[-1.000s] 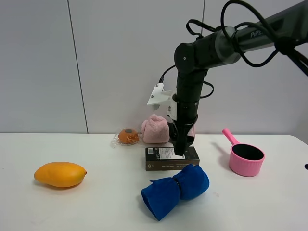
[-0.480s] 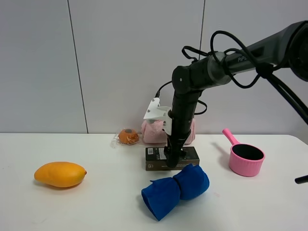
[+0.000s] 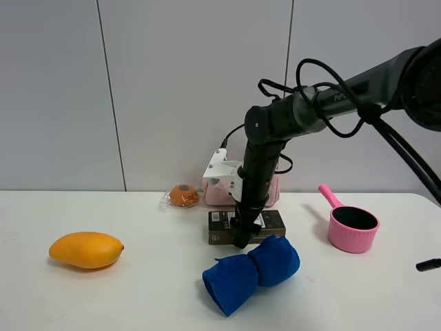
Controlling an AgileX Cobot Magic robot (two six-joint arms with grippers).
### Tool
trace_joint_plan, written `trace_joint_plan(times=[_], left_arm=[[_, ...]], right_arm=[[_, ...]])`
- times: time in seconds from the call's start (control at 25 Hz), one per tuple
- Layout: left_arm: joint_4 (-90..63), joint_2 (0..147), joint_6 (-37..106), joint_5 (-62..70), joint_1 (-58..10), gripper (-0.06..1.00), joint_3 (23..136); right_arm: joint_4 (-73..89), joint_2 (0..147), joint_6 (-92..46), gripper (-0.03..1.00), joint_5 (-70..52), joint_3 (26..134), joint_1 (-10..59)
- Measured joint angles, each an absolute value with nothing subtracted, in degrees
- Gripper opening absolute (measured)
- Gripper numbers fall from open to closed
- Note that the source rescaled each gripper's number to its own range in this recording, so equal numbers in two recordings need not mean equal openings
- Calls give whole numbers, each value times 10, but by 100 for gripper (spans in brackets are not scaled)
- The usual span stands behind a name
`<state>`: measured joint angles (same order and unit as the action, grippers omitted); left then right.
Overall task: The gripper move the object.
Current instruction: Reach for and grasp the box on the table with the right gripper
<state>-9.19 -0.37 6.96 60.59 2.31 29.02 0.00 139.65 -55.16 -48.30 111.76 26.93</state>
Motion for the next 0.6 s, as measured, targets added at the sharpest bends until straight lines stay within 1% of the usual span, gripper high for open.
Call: trace_joint_plan(times=[0.08,0.36,0.4,0.44,0.52,0.6], left_arm=[[-92,-4,70,606,23,100,290],[-92,-4,70,606,23,100,290],[-92,-4,70,606,23,100,290],[-92,-4,70,606,23,100,290],[-92,-4,70,606,23,100,290],[-92,-4,70,606,23,100,290]], right_arm=[[4,1397,-553,82,-479,1118,269],[11,1401,-554,78,-476,1119,269],[12,1401,-554,75,-476,1119,269],[13,1401,-554,69,-477,1119,269],[15,1401,-554,50,-484,1119,269],[17,1402,-554,25,-488,1119,269]])
